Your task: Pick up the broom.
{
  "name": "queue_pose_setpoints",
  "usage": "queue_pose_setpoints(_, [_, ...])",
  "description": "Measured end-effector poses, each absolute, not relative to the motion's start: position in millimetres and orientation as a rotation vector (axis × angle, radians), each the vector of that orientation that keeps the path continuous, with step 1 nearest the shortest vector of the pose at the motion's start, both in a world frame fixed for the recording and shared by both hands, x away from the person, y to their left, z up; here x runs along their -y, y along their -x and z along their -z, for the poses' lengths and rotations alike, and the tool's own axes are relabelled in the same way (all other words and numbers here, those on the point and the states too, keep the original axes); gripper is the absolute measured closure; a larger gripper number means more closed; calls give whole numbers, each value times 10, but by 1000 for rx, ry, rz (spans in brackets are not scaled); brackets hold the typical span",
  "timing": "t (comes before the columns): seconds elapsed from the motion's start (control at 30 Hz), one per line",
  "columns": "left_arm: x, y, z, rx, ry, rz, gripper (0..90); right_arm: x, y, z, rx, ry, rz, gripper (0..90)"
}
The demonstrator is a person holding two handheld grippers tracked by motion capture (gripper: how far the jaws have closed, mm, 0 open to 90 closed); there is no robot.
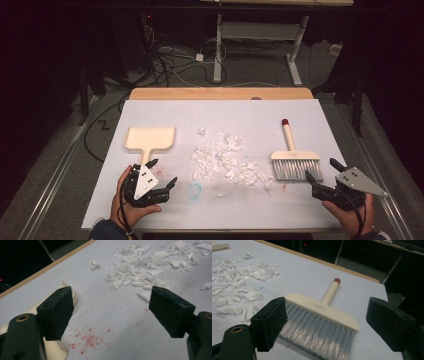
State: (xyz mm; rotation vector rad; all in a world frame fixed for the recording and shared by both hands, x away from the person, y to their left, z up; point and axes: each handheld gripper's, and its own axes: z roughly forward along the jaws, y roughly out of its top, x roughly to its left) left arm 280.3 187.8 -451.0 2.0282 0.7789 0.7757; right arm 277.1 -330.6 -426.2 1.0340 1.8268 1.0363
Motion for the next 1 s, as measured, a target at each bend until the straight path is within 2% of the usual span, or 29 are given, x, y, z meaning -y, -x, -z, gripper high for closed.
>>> queue_pose_setpoints(0.3, [-1840,-2807,4540,-772,-2055,-765,191,3293,-2789,4281,-1857,-1047,-999,187])
queue_pose_setpoints(0.47, [-1840,-2824,4550,-776,-2064,-764,191,3310,-2929,4252,-1883,-1058,-944,212])
queue_pose_setpoints(0.6, [-1834,-2829,4564,-782,-2071,-764,191,3358,-3188,4202,-1942,-1146,-923,278])
queue_pose_setpoints(0.73, [-1823,-2834,4569,-777,-2079,-759,192,3332,-3606,4138,-1988,-1227,-877,268])
queue_pose_setpoints(0.8, [-1819,-2843,4568,-772,-2084,-756,191,3313,-3703,4143,-2004,-1248,-857,270])
queue_pose_setpoints(0.87, [-1808,-2849,4572,-770,-2086,-757,191,3251,-3982,4205,-2082,-1307,-840,276])
queue_pose_setpoints(0.97, [-1805,-2846,4574,-746,-2094,-744,183,3205,-4146,4259,-2102,-1353,-822,283])
queue_pose_setpoints(1.0, [-1805,-2845,4578,-740,-2098,-740,183,3148,-4304,4311,-2129,-1405,-804,286])
